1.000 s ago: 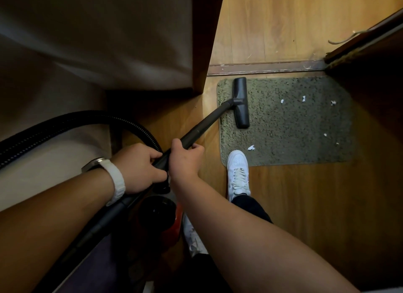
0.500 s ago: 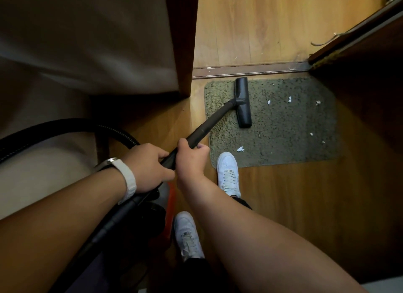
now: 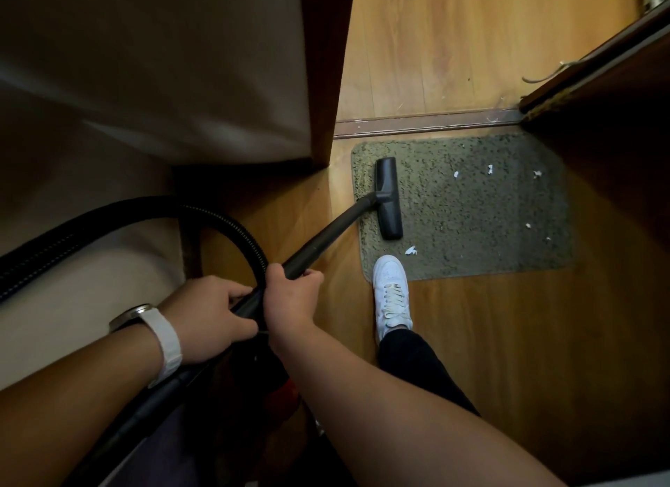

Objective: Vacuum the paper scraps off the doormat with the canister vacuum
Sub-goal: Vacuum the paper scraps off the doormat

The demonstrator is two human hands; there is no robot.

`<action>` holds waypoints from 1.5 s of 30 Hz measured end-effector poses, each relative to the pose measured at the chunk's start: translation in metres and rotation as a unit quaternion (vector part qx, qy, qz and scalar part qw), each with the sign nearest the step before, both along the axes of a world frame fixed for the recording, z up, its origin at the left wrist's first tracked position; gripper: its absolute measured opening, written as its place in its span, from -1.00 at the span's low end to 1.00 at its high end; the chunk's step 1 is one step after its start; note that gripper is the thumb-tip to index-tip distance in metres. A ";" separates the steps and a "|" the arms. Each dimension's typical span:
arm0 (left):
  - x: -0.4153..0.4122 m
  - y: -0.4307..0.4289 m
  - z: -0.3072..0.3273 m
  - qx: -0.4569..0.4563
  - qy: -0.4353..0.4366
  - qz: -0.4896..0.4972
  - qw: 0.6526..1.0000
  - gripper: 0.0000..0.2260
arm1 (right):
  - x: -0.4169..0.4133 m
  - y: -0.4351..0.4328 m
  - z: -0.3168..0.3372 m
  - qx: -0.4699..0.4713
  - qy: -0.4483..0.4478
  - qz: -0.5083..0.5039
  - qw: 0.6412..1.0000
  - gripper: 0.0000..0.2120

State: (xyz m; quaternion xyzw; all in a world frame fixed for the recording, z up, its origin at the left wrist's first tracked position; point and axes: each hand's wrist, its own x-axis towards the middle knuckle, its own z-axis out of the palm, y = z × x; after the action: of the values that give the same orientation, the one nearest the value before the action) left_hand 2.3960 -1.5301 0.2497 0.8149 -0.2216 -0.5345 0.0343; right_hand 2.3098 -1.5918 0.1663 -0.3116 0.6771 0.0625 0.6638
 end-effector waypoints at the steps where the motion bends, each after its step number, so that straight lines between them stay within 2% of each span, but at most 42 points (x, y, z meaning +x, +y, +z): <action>1: 0.000 0.003 0.002 0.002 0.000 -0.001 1.000 -0.88 | 0.000 0.004 0.001 0.001 -0.005 -0.006 1.000 -0.69; 12: -0.001 0.027 0.013 0.007 -0.016 0.004 1.000 -0.82 | 0.002 0.028 0.009 -0.001 -0.014 -0.011 1.000 -0.74; 25: -0.011 0.033 0.012 0.019 0.006 -0.017 1.000 -0.73 | -0.009 0.038 0.008 0.004 -0.002 -0.022 1.000 -0.72; 38: -0.010 0.012 0.005 0.017 0.005 -0.004 1.000 -0.88 | -0.009 0.014 0.005 0.008 0.006 -0.006 1.000 -0.70; 45: -0.030 -0.037 -0.022 -0.004 0.024 -0.010 1.000 -0.80 | -0.031 -0.041 -0.011 -0.035 0.029 -0.027 0.999 -0.69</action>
State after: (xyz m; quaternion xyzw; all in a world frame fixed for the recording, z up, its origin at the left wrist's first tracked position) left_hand 2.3656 -1.5668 0.2281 0.7997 -0.2309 -0.5529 0.0376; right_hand 2.2793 -1.6327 0.1551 -0.3145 0.7060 0.0298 0.6338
